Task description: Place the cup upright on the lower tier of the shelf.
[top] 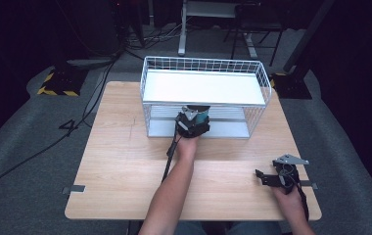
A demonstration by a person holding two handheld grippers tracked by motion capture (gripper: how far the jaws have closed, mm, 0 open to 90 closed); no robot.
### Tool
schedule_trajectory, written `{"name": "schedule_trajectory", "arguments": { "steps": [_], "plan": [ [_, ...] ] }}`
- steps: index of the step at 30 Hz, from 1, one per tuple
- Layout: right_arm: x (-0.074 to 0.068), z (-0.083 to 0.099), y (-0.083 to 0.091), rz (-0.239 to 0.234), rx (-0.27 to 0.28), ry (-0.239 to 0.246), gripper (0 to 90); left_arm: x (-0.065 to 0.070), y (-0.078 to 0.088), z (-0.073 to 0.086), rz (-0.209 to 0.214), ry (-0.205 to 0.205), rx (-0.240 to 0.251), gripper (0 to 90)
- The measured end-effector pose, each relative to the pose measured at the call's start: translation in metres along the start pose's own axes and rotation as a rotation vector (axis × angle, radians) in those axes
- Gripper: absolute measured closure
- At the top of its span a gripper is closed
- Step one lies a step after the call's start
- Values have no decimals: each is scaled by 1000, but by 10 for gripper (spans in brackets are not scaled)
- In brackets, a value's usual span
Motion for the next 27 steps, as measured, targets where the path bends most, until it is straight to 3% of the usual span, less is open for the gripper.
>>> {"name": "schedule_trajectory", "arguments": {
  "steps": [8, 16, 17, 21, 24, 27],
  "plan": [
    [0, 0, 0, 0, 0, 0, 135, -2, -9, 5, -25, -27, -40, 221],
    [0, 0, 0, 0, 0, 0, 135, -3, -9, 5, -21, -10, -34, 221],
    [0, 0, 0, 0, 0, 0, 135, -5, -7, 4, -41, -33, -45, 221],
    [0, 0, 0, 0, 0, 0, 135, -6, -7, 4, -34, 1, -32, 217],
    [0, 0, 0, 0, 0, 0, 135, -8, -9, 5, 16, 39, -47, 200],
    [0, 0, 0, 0, 0, 0, 135, -10, -8, 7, 3, 55, -48, 157]
  ]
}}
Point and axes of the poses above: each handheld gripper's, and its own axes: y roughly backward along the jaws, z roughly out of its underside, x roughly to its right, the point moved 4 cm from there along -y, roughly forward along the jaws, and after that the axes turned 14 degrees about z, right-handed, at the moved point
